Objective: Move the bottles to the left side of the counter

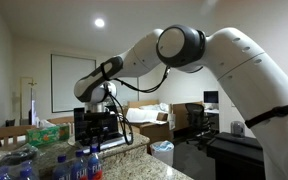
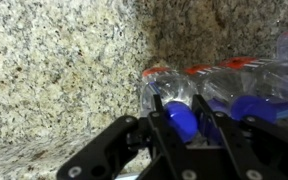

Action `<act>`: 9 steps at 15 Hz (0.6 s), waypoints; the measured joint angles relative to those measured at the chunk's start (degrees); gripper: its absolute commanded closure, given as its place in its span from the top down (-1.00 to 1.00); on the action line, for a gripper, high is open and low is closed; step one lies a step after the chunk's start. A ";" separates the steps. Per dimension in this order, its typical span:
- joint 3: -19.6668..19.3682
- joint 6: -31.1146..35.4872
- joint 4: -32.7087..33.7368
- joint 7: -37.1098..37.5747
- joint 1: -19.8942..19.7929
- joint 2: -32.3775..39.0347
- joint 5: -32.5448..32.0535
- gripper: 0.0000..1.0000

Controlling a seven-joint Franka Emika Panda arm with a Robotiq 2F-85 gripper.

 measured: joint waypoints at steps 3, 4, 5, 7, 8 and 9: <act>0.00 0.00 0.00 0.00 0.04 0.00 0.00 0.32; 0.00 0.00 0.09 0.00 0.04 -0.01 0.00 0.46; 0.00 0.00 0.30 0.00 0.04 -0.01 0.00 0.57; 0.00 0.00 0.76 0.00 0.04 -0.01 -0.01 0.83; 0.00 0.00 0.95 0.00 0.04 -0.01 -0.01 0.98; 0.00 0.00 1.13 0.00 0.04 -0.01 -0.01 0.98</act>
